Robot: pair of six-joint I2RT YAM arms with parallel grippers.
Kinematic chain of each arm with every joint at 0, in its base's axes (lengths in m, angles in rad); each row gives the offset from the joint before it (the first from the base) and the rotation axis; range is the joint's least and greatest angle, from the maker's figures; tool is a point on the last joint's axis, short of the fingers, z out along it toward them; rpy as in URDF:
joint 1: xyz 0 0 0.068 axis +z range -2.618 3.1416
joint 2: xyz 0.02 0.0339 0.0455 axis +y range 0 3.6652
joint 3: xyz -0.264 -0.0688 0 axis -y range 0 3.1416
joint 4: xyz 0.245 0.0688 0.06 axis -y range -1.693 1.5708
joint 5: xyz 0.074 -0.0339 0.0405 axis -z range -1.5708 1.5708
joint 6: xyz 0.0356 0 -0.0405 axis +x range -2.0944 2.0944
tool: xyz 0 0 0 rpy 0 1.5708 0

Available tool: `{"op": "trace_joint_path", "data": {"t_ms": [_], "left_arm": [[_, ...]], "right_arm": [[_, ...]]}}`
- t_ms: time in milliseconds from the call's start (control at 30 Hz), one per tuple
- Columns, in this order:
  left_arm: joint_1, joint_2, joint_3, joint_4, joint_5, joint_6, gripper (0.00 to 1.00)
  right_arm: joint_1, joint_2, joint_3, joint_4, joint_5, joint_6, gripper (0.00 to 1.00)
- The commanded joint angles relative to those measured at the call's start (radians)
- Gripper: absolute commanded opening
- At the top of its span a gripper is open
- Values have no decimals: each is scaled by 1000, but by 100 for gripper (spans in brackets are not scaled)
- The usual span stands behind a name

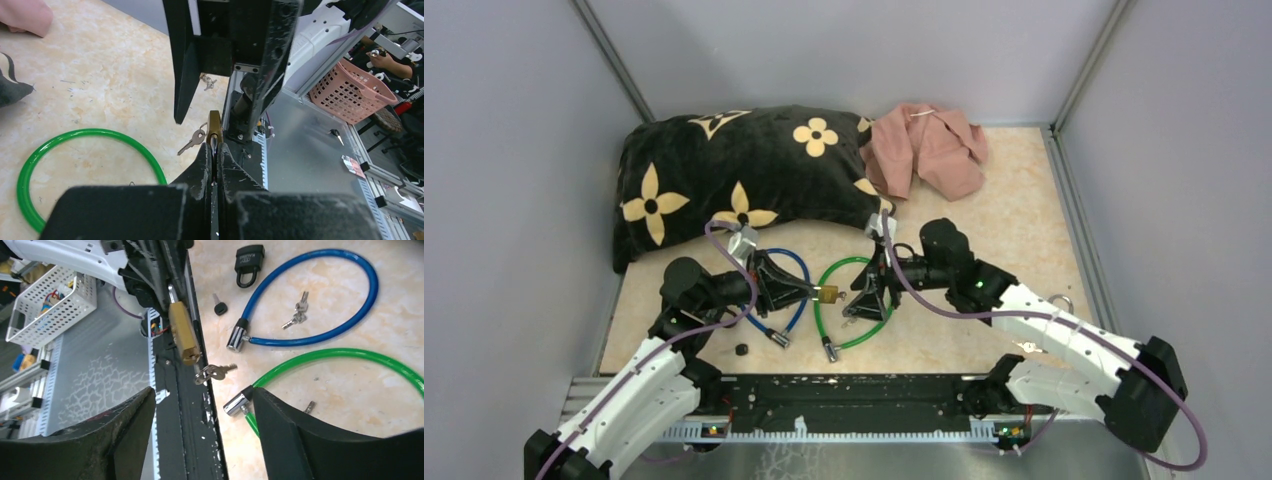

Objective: Lock with the key
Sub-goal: Lock the lock.

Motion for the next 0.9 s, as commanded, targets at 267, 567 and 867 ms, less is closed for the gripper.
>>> {"op": "trace_joint_path", "data": {"t_ms": [267,567,867], "left_arm": [[5,-5,9,45,47,-4,0],[6,-4,13,16,46,8,0],[114,-8,78,-144,64,93,0]], "right_arm": [[1,99,88,128,-90,-24,48],[1,99,79,123,-111,-24,0],[-96,-100,-88,-109,154,40,0]]}}
